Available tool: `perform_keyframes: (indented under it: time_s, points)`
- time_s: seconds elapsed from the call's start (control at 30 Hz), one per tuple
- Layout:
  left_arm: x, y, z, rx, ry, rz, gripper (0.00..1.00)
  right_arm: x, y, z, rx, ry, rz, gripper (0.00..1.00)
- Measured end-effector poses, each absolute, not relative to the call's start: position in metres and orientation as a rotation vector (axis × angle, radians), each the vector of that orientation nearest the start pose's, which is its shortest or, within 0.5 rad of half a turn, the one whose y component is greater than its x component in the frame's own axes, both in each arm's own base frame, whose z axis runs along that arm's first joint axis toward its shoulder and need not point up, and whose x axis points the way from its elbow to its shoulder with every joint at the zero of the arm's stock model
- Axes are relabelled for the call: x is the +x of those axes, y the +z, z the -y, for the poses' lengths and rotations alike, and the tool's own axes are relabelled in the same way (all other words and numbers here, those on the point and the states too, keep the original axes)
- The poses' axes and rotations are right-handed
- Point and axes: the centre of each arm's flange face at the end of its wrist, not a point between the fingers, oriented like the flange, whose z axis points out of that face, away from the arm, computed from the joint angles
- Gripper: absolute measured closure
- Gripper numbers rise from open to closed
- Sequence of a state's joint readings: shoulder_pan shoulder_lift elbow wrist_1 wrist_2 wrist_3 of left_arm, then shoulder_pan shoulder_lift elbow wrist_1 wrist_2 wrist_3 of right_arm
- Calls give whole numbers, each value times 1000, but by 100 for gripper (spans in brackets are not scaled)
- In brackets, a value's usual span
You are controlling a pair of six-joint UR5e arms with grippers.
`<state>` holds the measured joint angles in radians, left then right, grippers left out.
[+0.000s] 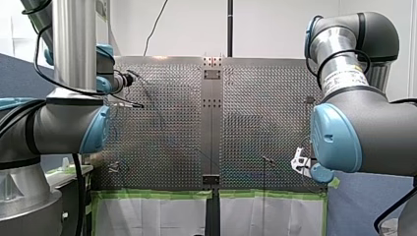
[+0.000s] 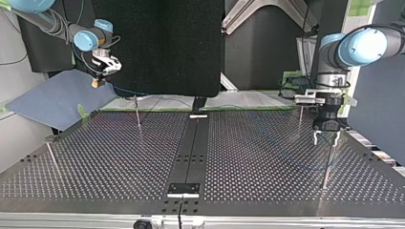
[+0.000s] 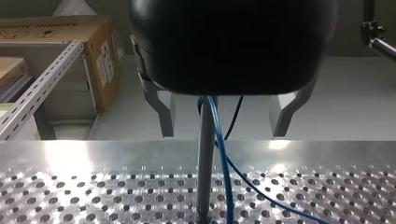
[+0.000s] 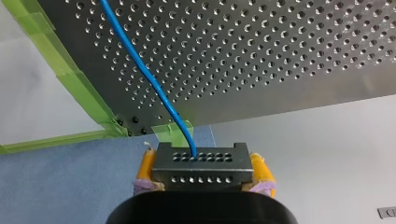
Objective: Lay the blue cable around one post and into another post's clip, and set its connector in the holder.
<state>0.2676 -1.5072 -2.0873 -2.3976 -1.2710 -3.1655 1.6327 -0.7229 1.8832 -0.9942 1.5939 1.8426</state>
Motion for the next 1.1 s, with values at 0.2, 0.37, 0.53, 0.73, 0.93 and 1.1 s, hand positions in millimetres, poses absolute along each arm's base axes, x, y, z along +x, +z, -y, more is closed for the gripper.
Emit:
perform_keyframes:
  time_s: [0.2, 0.37, 0.53, 0.73, 0.93, 1.1]
  points:
    - [467, 348, 41, -936, -1305, -1054, 0, 166, -31, 548, 1211, 1330, 1525, 100]
    - [460, 354, 42, -923, -1284, -1062, 0, 166, -31, 548, 1212, 1330, 1526, 100]
    - [447, 355, 45, -915, -1249, -1086, 0, 166, -31, 547, 1212, 1330, 1527, 100]
    - [430, 346, 50, -907, -1216, -1108, 0, 166, -31, 547, 1211, 1330, 1528, 100]
    - [417, 354, 50, -885, -1170, -1122, 0, 166, -31, 547, 1211, 1331, 1529, 100]
    - [416, 378, 44, -848, -1120, -1113, 0, 166, -31, 547, 1211, 1331, 1529, 100]
